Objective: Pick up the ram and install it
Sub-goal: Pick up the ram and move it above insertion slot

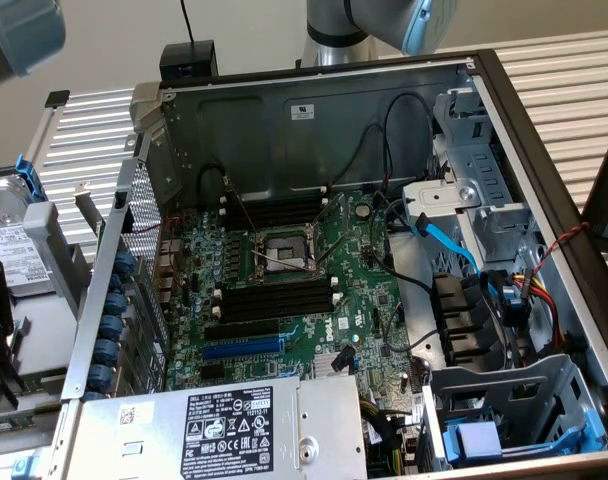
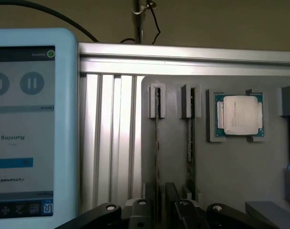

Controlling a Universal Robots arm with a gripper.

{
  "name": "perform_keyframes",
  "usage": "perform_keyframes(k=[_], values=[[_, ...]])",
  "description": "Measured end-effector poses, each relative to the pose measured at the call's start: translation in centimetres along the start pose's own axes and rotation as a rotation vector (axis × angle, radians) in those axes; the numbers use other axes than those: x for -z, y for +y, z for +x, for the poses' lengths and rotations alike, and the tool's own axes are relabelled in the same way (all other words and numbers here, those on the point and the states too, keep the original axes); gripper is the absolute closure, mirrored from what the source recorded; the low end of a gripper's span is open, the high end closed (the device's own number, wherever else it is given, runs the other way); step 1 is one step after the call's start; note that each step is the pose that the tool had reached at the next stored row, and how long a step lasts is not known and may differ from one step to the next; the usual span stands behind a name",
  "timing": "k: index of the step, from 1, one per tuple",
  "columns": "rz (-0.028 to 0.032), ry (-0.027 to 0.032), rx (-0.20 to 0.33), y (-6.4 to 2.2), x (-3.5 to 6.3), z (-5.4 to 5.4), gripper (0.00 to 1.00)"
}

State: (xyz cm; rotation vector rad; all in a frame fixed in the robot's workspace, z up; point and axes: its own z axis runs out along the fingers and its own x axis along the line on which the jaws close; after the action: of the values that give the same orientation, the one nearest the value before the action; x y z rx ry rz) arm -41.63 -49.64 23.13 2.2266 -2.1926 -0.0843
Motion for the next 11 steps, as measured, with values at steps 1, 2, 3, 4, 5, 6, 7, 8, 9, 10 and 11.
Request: perform_keyframes(k=[1,2,3,4,5,6,7,8,9,10,11], values=[[0.0000,0.0000,0.000,0.00,0.00,0.0,0.75],[0.0001,0.0000,0.000,0.00,-0.01,0.0,0.75],[0.0000,0.0000,0.000,0.04,-0.03,0.0,0.75],[0.0001,0.0000,0.000,0.10,-0.10,0.0,0.75],[0.0005,0.0000,0.000,0.16,-0.21,0.0,0.75],[0.0011,-0.0001,0.000,0.21,-0.38,0.0,0.75],[0.0016,-0.0003,0.000,0.24,-0.56,0.0,0.75],[0.0017,-0.0002,0.000,0.25,-0.75,0.0,0.75],[0.0016,-0.0002,0.000,0.25,-0.93,0.0,0.75],[0.0017,-0.0002,0.000,0.25,-1.11,0.0,0.75],[0.0016,-0.0002,0.000,0.25,-1.29,0.0,0.75]])
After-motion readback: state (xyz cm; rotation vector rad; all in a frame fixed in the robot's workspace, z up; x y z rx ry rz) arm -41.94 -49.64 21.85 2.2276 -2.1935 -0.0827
